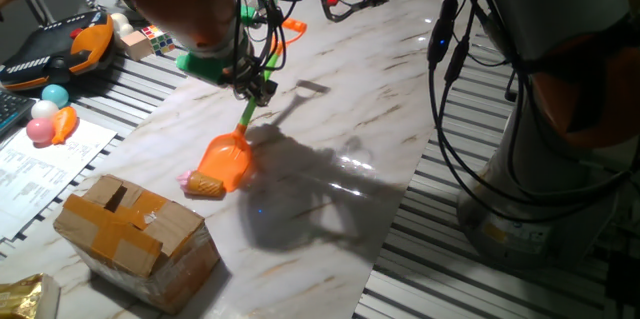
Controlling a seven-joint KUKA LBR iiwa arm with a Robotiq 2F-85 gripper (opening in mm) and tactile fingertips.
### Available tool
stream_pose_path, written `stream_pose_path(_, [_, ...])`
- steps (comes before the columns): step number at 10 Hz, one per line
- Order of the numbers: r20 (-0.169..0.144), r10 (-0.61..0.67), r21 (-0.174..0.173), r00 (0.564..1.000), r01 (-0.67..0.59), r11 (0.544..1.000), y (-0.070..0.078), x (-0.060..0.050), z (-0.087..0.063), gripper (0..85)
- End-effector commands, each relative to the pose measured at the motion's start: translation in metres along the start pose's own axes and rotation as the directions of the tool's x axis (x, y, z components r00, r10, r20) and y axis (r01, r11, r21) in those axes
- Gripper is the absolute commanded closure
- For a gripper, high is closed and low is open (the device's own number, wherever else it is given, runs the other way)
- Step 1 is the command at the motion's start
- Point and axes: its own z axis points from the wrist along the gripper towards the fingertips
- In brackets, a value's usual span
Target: Use a shovel to scoop up an object
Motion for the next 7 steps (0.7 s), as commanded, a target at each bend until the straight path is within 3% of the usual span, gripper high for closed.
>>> stream_pose_path(1, [0.0, 0.003, 0.001, 1.0, -0.003, 1.0, 0.0, 0.003, -0.001, 84.3])
stream_pose_path(7, [-0.009, 0.021, 0.001, 1.0, -0.021, 1.0, -0.001, 0.022, 0.002, 84.3])
